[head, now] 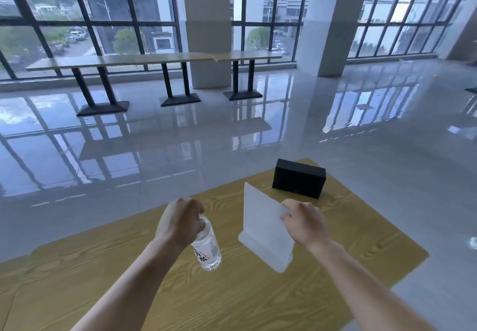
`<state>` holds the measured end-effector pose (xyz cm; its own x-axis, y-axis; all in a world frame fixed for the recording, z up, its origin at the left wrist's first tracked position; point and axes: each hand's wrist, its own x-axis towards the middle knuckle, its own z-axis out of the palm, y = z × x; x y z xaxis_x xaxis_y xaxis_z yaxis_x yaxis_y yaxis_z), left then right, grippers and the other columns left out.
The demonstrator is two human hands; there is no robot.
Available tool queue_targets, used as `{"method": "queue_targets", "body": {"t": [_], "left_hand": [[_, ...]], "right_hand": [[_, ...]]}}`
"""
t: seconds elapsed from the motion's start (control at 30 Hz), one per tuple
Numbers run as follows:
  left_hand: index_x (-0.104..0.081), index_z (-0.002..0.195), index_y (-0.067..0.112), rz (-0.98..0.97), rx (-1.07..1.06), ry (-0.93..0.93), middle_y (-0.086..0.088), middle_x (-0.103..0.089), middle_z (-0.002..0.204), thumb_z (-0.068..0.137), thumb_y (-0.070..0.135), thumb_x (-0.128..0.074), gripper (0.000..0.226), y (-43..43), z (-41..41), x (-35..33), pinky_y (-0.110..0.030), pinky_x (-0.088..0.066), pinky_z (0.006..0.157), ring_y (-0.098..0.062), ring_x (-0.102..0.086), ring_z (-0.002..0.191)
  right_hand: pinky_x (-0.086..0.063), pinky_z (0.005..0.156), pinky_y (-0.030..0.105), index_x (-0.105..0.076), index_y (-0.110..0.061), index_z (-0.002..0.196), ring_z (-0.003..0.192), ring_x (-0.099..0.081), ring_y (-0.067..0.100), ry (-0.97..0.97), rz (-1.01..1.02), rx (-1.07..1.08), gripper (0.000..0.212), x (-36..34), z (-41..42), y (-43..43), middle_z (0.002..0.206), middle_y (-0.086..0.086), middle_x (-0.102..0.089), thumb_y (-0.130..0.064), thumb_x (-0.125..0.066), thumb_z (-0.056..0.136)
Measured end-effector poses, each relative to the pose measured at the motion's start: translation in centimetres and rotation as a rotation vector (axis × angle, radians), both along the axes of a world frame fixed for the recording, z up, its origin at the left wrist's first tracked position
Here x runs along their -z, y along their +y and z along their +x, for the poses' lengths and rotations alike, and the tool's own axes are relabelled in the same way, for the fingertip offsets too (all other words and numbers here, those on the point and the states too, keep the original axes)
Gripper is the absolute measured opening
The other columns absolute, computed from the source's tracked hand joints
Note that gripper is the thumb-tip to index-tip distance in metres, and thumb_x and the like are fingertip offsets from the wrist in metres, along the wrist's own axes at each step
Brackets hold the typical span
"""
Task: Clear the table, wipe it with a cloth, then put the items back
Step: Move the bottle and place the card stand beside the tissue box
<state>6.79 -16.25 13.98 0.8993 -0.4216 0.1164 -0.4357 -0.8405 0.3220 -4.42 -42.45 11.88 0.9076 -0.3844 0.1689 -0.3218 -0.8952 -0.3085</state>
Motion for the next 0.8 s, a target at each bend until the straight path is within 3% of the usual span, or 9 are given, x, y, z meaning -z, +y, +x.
{"method": "queue_targets", "body": {"t": [0.23, 0.5, 0.67, 0.8], "left_hand": [[-0.075, 0.087, 0.012, 0.0, 0.103, 0.046, -0.009, -0.073, 0.083, 0.065, 0.01, -0.067, 0.024, -5.3, 0.5, 1.6, -0.034, -0.055, 0.068, -0.03, -0.069, 0.083], [-0.067, 0.073, 0.006, 0.048, 0.178, 0.039, -0.013, -0.068, 0.071, 0.061, 0.007, -0.063, 0.013, -8.9, 2.7, 3.5, -0.037, -0.054, 0.057, -0.025, -0.048, 0.058], [-0.062, 0.066, 0.007, 0.083, 0.176, 0.048, -0.009, -0.065, 0.067, 0.063, 0.005, -0.064, 0.004, -9.2, 2.6, 4.4, -0.037, -0.053, 0.054, -0.025, -0.05, 0.055], [-0.042, 0.057, 0.007, 0.138, 0.156, 0.047, -0.008, -0.049, 0.058, 0.062, 0.003, -0.06, 0.02, -9.8, 2.1, 4.4, -0.033, -0.042, 0.051, -0.032, -0.047, 0.057]], "right_hand": [[-0.032, 0.048, 0.034, -0.036, -0.016, 0.065, 0.058, -0.051, 0.027, 0.003, 0.028, 0.058, 0.029, 0.2, -0.6, -3.0, 0.059, 0.0, -0.051, -0.011, -0.052, 0.088], [-0.034, 0.046, 0.032, -0.035, -0.019, 0.063, 0.056, -0.049, 0.022, 0.007, 0.017, 0.107, 0.035, 0.4, 0.3, -4.5, 0.057, -0.004, -0.049, -0.011, -0.054, 0.091], [-0.05, 0.05, 0.035, -0.05, -0.016, 0.072, 0.061, -0.059, 0.021, 0.023, 0.021, 0.081, 0.021, 0.9, 1.5, -5.0, 0.065, -0.001, -0.061, -0.013, -0.055, 0.092], [-0.03, 0.044, 0.029, -0.05, -0.015, 0.073, 0.056, -0.047, 0.02, 0.025, 0.018, 0.052, 0.019, 1.2, 2.6, -5.5, 0.063, 0.0, -0.055, -0.014, -0.05, 0.092]]}}
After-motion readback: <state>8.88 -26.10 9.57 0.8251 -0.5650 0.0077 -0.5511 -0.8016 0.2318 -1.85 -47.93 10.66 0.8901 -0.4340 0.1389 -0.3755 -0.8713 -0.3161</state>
